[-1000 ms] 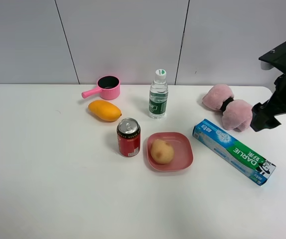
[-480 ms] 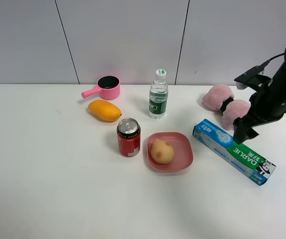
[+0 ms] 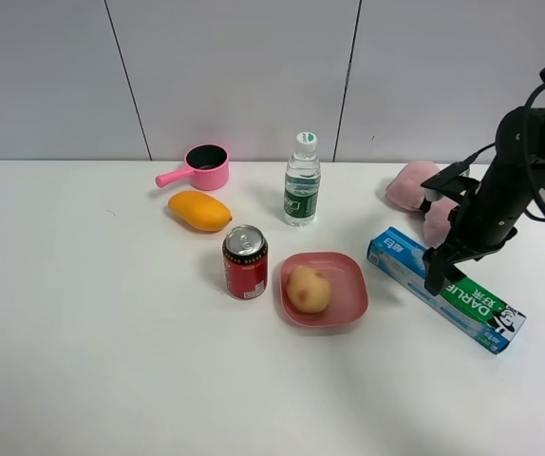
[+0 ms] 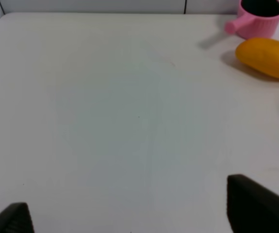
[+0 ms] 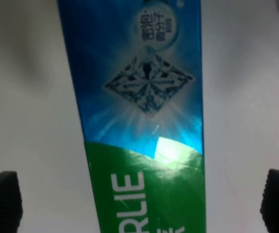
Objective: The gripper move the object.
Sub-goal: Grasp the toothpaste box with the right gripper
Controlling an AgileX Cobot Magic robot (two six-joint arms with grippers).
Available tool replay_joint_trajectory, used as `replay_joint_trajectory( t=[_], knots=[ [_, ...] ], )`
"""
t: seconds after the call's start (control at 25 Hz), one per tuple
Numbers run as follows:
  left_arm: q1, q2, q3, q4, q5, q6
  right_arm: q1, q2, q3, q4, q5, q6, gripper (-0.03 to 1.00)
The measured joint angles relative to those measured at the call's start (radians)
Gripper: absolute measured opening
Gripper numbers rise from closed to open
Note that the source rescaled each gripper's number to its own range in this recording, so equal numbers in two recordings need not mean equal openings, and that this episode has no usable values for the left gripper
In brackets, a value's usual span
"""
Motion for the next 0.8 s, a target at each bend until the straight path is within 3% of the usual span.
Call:
replay_joint_trajectory(
  t=[0.4, 0.52, 0.72, 0.8],
  knots=[
    [0.000, 0.000, 0.000, 0.000, 0.000, 0.000, 0.000, 0.093, 0.000, 0.009, -0.051, -0.014, 1.00],
    [0.000, 0.000, 0.000, 0.000, 0.000, 0.000, 0.000, 0.102, 0.000, 0.009, -0.074, -0.025, 0.95],
    [0.000, 0.000, 0.000, 0.000, 0.000, 0.000, 0.000, 0.114, 0.000, 0.009, -0.090, -0.025, 0.72],
    [0.000, 0.000, 0.000, 0.000, 0.000, 0.000, 0.000, 0.115, 0.000, 0.009, -0.092, -0.025, 0.44]
  ],
)
